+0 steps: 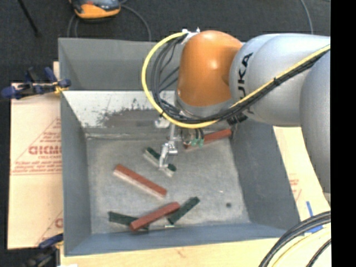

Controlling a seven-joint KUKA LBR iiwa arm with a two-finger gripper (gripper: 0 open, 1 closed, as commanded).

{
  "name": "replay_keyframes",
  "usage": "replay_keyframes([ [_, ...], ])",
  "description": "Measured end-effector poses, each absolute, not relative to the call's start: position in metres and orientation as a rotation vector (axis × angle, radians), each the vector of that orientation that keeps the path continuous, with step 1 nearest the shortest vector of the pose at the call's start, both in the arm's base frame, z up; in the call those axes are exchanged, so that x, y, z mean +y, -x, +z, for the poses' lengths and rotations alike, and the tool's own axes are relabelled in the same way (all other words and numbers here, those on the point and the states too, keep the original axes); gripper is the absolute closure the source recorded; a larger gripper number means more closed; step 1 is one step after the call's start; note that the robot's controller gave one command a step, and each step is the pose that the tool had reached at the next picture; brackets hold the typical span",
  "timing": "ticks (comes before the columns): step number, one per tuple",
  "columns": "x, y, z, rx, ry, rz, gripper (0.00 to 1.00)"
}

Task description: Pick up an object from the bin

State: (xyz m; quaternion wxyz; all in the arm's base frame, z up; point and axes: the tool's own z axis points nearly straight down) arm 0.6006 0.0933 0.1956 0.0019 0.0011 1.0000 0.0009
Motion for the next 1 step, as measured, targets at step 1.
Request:
replay_keyframes([
  [1,0.0933,-0.6006,0.1956,3.138,-0.004,0.003,0.0],
])
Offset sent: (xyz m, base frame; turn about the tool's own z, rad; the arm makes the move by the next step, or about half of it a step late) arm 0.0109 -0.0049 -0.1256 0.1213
